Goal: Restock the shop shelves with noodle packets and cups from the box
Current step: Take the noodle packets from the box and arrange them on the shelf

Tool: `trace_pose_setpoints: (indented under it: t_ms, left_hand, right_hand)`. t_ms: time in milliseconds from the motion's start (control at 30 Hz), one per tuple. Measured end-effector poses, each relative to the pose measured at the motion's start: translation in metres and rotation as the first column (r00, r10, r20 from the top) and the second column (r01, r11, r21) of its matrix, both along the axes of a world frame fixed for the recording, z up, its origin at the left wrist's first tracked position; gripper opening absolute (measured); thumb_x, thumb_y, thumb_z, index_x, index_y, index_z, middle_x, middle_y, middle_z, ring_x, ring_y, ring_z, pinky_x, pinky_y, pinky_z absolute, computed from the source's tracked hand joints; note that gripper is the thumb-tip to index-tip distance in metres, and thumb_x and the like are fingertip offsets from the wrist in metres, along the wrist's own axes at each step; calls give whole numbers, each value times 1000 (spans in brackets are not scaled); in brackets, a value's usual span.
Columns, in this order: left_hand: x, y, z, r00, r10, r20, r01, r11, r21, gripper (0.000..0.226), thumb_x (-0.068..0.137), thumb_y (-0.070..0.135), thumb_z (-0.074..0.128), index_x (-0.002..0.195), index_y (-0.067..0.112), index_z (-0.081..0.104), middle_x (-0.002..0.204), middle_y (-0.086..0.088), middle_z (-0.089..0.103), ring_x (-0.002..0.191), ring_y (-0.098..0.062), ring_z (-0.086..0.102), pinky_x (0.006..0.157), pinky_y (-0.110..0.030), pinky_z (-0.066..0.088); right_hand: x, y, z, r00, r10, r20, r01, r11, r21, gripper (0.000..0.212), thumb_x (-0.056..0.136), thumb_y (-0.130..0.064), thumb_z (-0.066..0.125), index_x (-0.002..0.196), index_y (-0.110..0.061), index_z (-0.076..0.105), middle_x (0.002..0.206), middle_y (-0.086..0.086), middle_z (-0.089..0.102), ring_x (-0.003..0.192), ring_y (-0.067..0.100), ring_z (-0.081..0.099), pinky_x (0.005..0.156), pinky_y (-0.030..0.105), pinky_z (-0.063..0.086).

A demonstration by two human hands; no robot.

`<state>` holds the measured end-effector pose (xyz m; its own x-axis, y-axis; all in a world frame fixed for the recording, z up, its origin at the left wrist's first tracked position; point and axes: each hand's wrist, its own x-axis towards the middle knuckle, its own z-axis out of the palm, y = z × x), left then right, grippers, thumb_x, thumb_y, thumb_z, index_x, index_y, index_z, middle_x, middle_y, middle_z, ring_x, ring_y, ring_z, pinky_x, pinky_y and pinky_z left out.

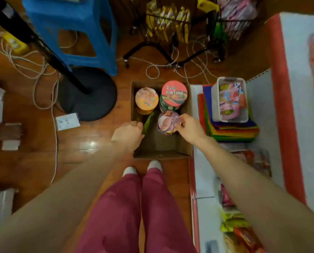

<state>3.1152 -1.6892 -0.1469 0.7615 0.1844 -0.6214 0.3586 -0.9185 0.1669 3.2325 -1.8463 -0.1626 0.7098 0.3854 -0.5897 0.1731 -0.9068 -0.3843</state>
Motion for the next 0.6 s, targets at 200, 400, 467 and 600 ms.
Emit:
trace_pose_setpoints:
  t_ms: [200,400,467,600]
  left_hand:
    - [14,-13,-142,998,52,-24,-52,999,-15,32,97,21,42,126,6,44,120,-14,53,107,-30,54,80,-37,47]
    - [48,-7,-263,999,46,-29,-44,996,73,31,90,4,52,121,3,48,118,-15,54,109,-31,52,81,-37,48]
    - [61,0,-300,998,-6,-59,13,992,124,35,88,-1,51,123,0,46,121,-18,52,113,-33,49,86,-39,46]
    - [84,16,-360,992,-63,-112,85,974,210,38,91,1,45,129,-1,42,130,-19,47,120,-34,43,94,-39,41]
  right_hand:
    - [-18,-11,-139,986,-24,-166,29,999,31,33,91,-17,52,121,-3,53,119,20,61,113,33,56,91,35,45]
    - [-16,9,-263,962,-95,-256,111,993,50,36,95,-16,46,126,0,50,124,20,57,118,31,51,96,32,39]
    - [-15,18,-299,944,-151,-292,173,984,50,34,97,-18,43,125,1,51,125,19,56,118,30,50,96,32,38]
    - [-13,38,-357,906,-228,-356,264,963,55,32,98,-21,40,117,1,54,117,20,57,113,32,52,85,29,38]
